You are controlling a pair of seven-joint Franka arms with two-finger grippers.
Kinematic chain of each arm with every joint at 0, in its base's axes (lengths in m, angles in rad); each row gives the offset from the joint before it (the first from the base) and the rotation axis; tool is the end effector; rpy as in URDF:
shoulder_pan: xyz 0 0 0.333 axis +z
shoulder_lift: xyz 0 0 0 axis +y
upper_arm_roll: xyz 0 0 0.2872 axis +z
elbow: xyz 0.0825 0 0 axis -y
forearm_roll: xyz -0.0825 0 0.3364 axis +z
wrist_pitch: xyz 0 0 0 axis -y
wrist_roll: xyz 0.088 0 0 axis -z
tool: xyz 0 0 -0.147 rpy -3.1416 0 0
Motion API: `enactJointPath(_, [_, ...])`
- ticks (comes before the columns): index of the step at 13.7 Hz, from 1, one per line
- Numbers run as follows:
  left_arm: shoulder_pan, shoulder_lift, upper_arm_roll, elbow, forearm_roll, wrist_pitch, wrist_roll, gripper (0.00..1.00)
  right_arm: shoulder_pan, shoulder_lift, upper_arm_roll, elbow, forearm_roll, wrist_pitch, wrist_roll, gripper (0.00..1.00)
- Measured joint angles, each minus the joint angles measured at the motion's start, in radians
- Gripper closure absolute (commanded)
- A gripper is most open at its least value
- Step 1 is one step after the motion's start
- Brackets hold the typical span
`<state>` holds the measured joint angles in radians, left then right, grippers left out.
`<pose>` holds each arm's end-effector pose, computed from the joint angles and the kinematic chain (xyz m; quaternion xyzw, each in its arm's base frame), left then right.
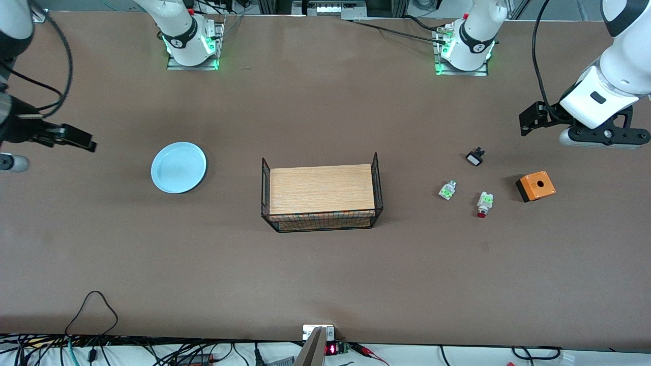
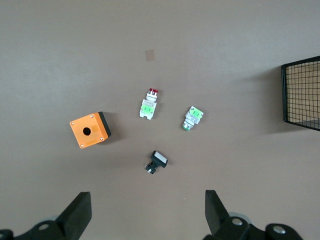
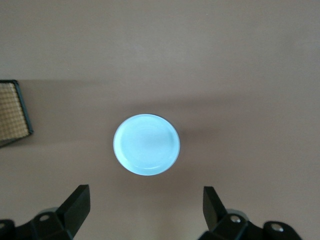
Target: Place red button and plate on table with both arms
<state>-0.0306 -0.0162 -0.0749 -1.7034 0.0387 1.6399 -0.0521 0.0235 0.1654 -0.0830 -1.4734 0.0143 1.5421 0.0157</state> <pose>0.5003 -0.0477 0.5135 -0.9991 0.0285 0.0220 0.0217 0.5425 -0.0272 0.5076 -0.9981 0.0375 0.0480 0.0014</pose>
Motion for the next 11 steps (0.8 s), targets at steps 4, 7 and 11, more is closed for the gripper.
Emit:
enactJointPath(4, [0.0,0.0,-0.004,0.001,0.0,-0.004,0.0,0.0,-0.004,-0.003,-0.019,-0.041,0.0,0.008,-0.005,0.0])
enactJointPath(7, [-0.003,0.0,-0.008,0.007,0.0,-0.004,0.0,0.0,0.003,-0.054,-0.014,-0.129,-0.002,0.059,0.021,0.0])
enactJointPath(11, [-0.002,0.0,-0.008,0.009,0.0,-0.015,0.0,0.0,0.001,-0.1,-0.018,-0.141,-0.003,0.048,0.008,0.0])
